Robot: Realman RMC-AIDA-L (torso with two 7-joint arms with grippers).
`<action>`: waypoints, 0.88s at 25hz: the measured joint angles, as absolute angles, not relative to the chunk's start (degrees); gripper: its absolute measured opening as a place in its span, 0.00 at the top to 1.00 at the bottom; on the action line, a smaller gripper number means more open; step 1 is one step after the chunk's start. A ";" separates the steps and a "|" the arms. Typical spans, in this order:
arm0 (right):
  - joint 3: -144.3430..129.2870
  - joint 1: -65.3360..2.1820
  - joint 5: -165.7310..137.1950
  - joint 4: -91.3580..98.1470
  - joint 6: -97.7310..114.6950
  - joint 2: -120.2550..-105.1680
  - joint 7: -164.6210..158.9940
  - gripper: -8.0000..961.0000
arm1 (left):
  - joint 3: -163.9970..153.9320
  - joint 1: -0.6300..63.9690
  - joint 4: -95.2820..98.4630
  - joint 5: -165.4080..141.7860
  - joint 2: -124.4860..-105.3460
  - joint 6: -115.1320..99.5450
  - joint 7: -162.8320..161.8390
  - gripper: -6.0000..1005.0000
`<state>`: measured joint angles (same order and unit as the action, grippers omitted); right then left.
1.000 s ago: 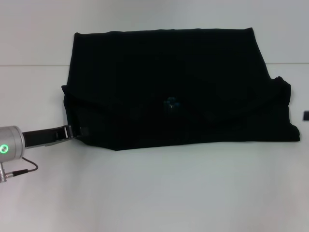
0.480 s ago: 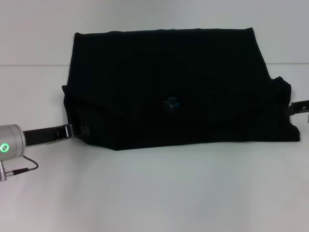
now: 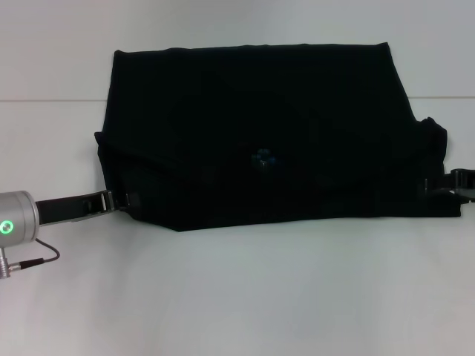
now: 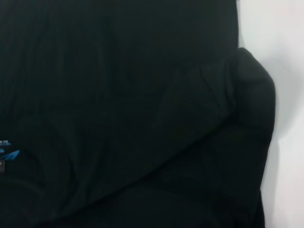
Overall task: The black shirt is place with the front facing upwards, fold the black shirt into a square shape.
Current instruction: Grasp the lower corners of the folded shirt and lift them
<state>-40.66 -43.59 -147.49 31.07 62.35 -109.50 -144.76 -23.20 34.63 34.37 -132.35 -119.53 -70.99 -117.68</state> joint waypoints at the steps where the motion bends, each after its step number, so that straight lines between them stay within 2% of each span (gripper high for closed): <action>1: -40.67 -43.54 -147.50 30.98 62.06 -109.78 -144.48 0.07 | -23.20 34.63 34.37 -132.35 -119.53 -71.08 -117.68 0.95; 5: -40.69 -43.65 -147.53 30.45 61.39 -110.41 -143.61 0.09 | -23.20 34.63 34.37 -132.31 -119.53 -71.20 -117.68 0.95; 12: -40.88 -43.62 -147.57 31.00 61.69 -110.67 -143.35 0.12 | -23.20 34.63 34.37 -132.27 -119.53 -71.31 -117.68 0.95; 16: -40.95 -43.49 -147.57 31.02 61.71 -110.67 -143.01 0.32 | -23.16 34.63 34.37 -132.21 -119.53 -71.77 -117.68 0.95; 22: -40.96 -43.48 -147.57 31.03 61.73 -110.39 -143.08 0.49 | -23.09 34.63 34.42 -132.08 -119.53 -71.91 -117.68 0.95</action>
